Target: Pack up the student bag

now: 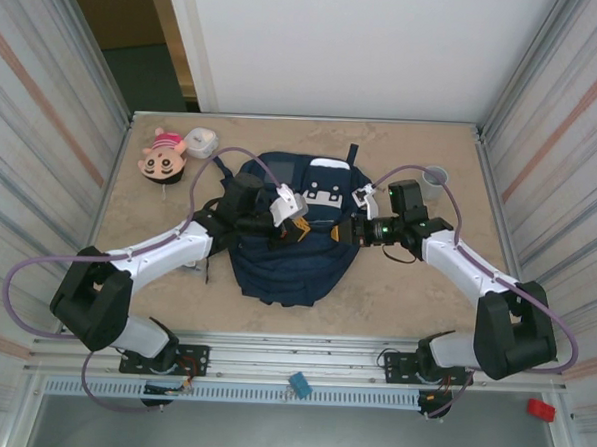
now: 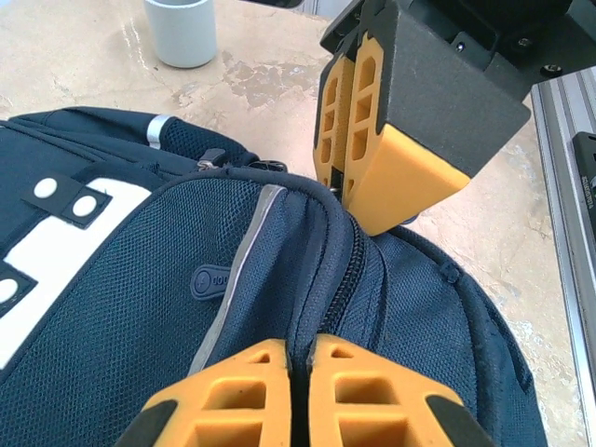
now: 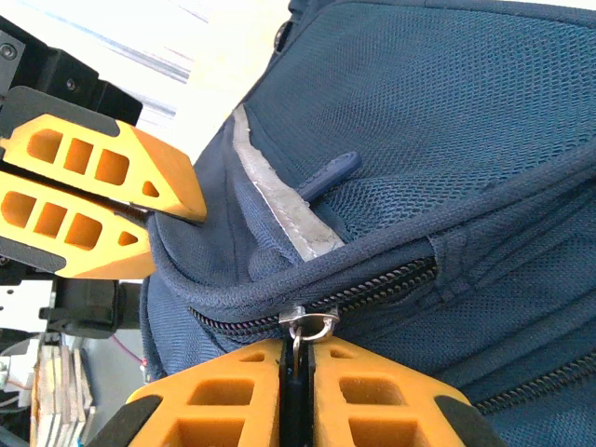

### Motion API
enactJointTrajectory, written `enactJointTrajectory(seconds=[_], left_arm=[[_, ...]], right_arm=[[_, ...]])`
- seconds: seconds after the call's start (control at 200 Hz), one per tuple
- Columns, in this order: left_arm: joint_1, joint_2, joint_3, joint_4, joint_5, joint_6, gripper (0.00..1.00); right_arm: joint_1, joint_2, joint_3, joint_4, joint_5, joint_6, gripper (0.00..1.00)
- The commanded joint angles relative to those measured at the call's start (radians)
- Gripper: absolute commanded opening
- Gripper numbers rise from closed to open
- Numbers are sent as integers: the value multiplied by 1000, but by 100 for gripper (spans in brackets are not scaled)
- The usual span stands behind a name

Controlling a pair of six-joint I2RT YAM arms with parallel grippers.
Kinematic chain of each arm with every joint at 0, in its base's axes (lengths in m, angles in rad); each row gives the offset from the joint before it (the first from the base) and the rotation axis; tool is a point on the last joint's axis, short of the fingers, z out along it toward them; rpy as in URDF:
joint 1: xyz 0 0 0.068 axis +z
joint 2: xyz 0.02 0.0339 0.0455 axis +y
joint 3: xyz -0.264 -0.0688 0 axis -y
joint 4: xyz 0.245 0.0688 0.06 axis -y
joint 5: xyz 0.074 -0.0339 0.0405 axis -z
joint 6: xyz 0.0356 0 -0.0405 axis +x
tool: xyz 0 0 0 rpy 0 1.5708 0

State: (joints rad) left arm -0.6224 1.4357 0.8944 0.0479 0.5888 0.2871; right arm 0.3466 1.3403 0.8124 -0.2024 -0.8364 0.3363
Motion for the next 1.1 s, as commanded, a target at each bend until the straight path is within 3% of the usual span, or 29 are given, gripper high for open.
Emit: enactJointTrajectory(seconds=[0.0,0.14,0.326,0.456,0.676,0.922,1.097], left_arm=[[0,-32,33,79,-61,-15,0],[-4,-28,42,64,-122,-33,0],[-6,-27,46,60,-136,-34,0],[-14,-25,53,51,-179,-51,0],[-41,8,86,79,-240,-134,0],[-68,32,100,142,-162,-167,0],[-67,0,67,138,-174,-126,0]], right_arm=[[7,-36,0,-19,-45,-2,15],[8,-58,-3,-38,-27,-9,21],[4,-57,16,-69,1,-8,0],[24,-63,73,-143,27,-26,0],[135,-63,118,-124,61,31,0],[247,5,136,-51,100,113,0],[219,-23,125,-51,101,158,28]])
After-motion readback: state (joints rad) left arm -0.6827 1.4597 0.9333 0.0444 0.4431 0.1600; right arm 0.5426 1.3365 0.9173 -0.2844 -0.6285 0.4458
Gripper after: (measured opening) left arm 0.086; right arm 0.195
